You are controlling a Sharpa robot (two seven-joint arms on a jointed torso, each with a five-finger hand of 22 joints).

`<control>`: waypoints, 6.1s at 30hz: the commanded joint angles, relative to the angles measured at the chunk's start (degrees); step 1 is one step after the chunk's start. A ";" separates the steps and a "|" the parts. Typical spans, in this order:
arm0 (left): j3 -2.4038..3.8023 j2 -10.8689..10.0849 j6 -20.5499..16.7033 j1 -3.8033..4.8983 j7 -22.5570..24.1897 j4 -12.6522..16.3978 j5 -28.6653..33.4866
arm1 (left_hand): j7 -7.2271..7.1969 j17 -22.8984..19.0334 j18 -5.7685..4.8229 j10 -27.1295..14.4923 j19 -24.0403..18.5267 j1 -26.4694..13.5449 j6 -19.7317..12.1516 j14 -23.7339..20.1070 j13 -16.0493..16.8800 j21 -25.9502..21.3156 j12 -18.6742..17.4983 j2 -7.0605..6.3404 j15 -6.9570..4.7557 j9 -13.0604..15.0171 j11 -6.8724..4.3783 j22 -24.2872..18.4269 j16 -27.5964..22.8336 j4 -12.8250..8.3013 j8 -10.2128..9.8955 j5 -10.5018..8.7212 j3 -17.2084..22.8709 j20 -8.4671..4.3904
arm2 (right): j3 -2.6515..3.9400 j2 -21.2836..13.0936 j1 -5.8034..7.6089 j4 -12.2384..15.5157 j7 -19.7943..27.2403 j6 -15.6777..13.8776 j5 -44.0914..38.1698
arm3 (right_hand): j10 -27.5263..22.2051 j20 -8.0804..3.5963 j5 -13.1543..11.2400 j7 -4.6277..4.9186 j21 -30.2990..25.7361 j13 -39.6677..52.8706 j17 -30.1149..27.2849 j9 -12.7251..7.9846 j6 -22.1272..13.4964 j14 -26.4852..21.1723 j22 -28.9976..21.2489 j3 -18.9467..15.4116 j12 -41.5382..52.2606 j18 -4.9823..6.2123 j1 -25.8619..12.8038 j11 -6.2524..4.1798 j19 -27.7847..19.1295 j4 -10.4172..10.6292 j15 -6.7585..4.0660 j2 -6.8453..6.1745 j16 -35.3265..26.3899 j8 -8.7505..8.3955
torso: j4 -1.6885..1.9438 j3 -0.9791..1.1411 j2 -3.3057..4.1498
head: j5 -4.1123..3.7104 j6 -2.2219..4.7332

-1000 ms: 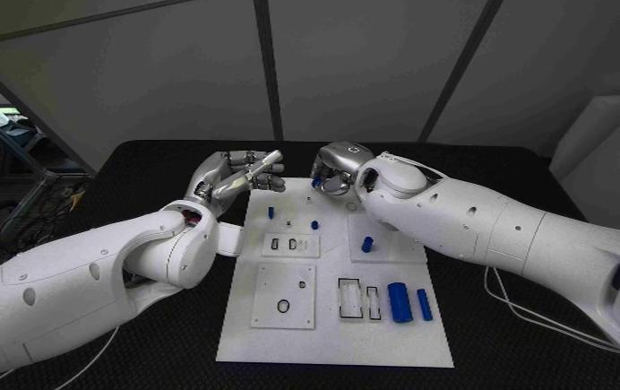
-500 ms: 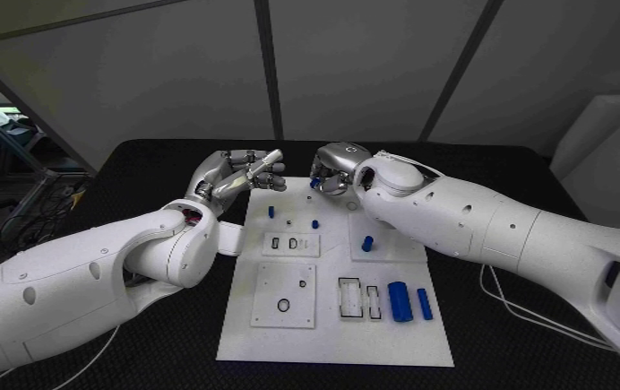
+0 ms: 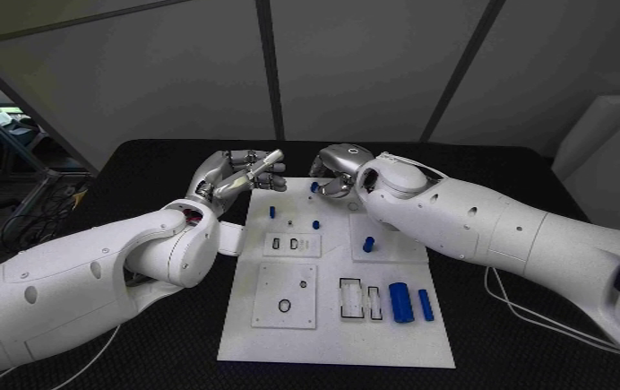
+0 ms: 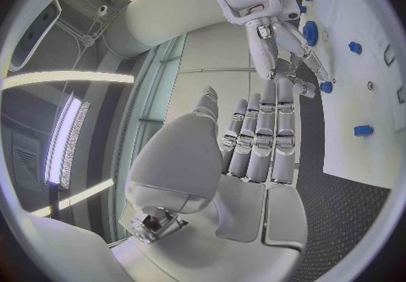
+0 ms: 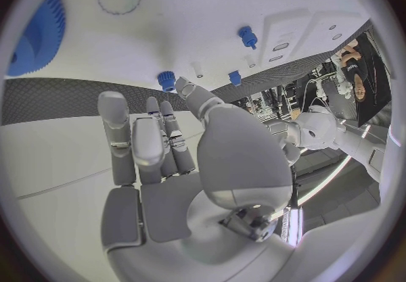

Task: Assemble the parts on the task board

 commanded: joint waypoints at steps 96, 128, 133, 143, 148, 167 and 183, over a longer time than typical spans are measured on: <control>0.02 -0.10 4.27 0.03 -1.22 -1.33 -0.06 | 0.34 0.70 -0.73 0.06 0.25 -0.14 0.33 0.18 0.05 0.70 -0.66 0.39 0.23 0.00 0.27 0.25 -0.62 -0.25 -0.56 -0.06 -0.39 0.27 | 0.05 -16.18 0.01 12.21 -10.61 4.12 7.12 | 20.71 -2.29 2.55 -1.26 14.81 67.78 28.72 1.55 5.15 5.04 26.50 -8.91 70.81 -4.22 8.89 -4.29 14.10 10.34 -2.80 3.74 15.40 7.44 | -0.69 0.49 -0.43 | -0.45 0.19; 0.03 0.06 4.39 0.06 -1.62 -1.40 -0.06 | 0.36 0.94 -0.77 -0.10 0.13 0.20 0.18 -0.02 0.04 0.74 -0.90 0.57 0.30 -0.03 0.31 0.29 -1.00 -0.54 -0.79 -0.03 -0.35 0.31 | -0.10 -8.45 0.07 16.92 -12.56 -3.01 0.32 | 21.53 -2.38 4.49 -1.23 15.54 69.02 29.68 1.55 6.04 5.24 28.15 -5.18 71.41 -4.55 6.42 -4.29 15.04 10.78 -2.82 1.47 15.73 5.91 | -0.47 0.31 -0.34 | 0.19 -0.23; 0.03 0.15 4.08 0.07 -1.56 -1.37 -0.06 | 0.35 0.97 -0.77 -0.08 0.12 0.22 0.20 -0.02 0.04 0.75 -0.90 0.59 0.30 -0.02 0.31 0.30 -1.03 -0.56 -0.79 -0.03 -0.35 0.31 | -0.67 -6.55 0.07 15.03 -12.47 -1.16 -0.08 | 21.58 -2.37 4.33 -1.22 15.54 69.10 29.67 1.55 6.05 5.24 28.16 -5.11 71.47 -4.55 6.25 -4.28 15.04 10.83 -2.81 1.34 15.72 5.83 | -0.59 0.34 -0.36 | 0.32 -0.45; 0.04 0.37 3.83 0.09 -1.48 -1.41 -0.06 | 0.35 0.97 -0.77 -0.08 0.12 0.22 0.20 -0.02 0.04 0.75 -0.90 0.59 0.30 -0.02 0.31 0.30 -1.03 -0.56 -0.79 -0.03 -0.35 0.31 | -1.63 -4.31 0.06 12.80 -12.39 0.72 -0.63 | 21.58 -2.36 4.21 -1.22 15.51 69.11 29.68 1.55 6.05 5.24 28.10 -5.06 71.46 -4.54 6.14 -4.27 15.00 10.86 -2.80 1.25 15.72 5.77 | -0.64 0.43 -0.36 | 0.36 -0.72; 0.04 0.45 3.83 0.09 -1.49 -1.47 -0.06 | 0.35 0.97 -0.77 -0.08 0.12 0.22 0.20 -0.02 0.04 0.75 -0.90 0.59 0.30 -0.02 0.31 0.30 -1.03 -0.56 -0.79 -0.03 -0.35 0.31 | -1.97 -3.60 0.06 12.13 -12.52 1.26 -1.11 | 21.60 -2.36 4.21 -1.21 15.51 69.15 29.67 1.55 6.05 5.23 28.11 -5.05 71.49 -4.54 6.11 -4.27 15.00 10.86 -2.80 1.22 15.72 5.75 | -0.64 0.44 -0.38 | 0.42 -0.89; 0.04 0.67 3.96 0.10 -1.59 -1.61 -0.06 | 0.34 1.05 -0.77 0.00 0.08 0.27 0.28 -0.02 0.06 0.77 -0.90 0.62 0.30 0.00 0.30 0.31 -1.10 -0.62 -0.79 -0.01 -0.35 0.31 | -2.76 -1.34 0.05 9.44 -12.00 1.65 -1.46 | 21.06 -1.76 3.60 -0.14 15.32 68.95 29.69 0.83 2.79 5.22 27.91 -6.67 71.06 -4.52 1.71 -3.28 14.81 12.74 -2.02 -1.70 15.71 2.88 | -0.67 0.43 -0.41 | 0.53 -1.05; 0.04 0.70 4.06 0.11 -1.79 -1.71 -0.06 | 0.34 1.10 -0.77 0.03 0.06 0.28 0.30 -0.02 0.07 0.78 -0.91 0.64 0.30 0.00 0.30 0.32 -1.15 -0.64 -0.80 -0.02 -0.37 0.31 | -2.80 -1.53 0.05 8.89 -11.77 4.91 0.54 | 21.94 -0.65 6.46 0.50 15.48 71.25 31.73 0.54 -0.28 5.63 28.41 -13.93 73.04 -4.55 -7.80 -2.40 15.02 23.38 -1.06 -1.39 16.44 0.91 | -0.73 0.51 -0.40 | 0.64 -1.04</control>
